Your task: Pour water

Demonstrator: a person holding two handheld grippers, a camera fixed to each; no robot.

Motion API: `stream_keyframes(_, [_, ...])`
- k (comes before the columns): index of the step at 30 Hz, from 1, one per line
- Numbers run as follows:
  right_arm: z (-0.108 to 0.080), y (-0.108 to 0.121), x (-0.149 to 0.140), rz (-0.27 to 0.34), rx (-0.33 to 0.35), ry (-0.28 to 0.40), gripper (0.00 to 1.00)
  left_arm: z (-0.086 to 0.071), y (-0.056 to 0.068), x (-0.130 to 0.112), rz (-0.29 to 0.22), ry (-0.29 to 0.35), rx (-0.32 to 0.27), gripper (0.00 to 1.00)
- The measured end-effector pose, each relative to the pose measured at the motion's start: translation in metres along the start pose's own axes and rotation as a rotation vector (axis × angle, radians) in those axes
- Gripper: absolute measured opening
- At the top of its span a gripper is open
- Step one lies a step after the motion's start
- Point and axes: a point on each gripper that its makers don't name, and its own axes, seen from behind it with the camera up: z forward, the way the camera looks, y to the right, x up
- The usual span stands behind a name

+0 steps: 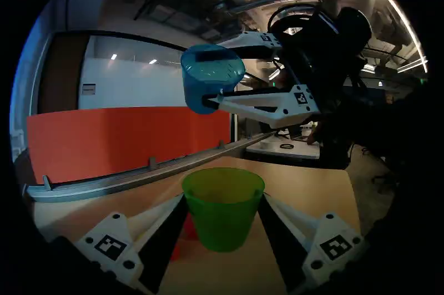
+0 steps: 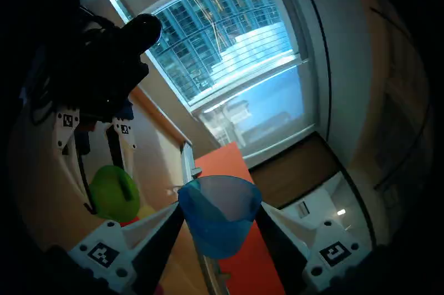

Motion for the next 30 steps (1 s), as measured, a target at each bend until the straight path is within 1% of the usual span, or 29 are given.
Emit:
stream_keyframes(6, [0.003,0.004,0.002,-0.035,-0.012,-0.002,0.89,-0.001,-0.002,0.001,-0.005,0.004,0.002,0.85])
stream_keyframes(18, [0.004,0.009,-0.002,-0.088,-0.030,-0.009,0.89,0.000,0.001,-0.001,0.001,0.000,-0.001,0.84])
stream_keyframes(30, [0.003,0.011,-0.001,-0.135,-0.044,-0.004,0.89,0.002,0.003,-0.002,0.009,-0.006,-0.002,0.84])
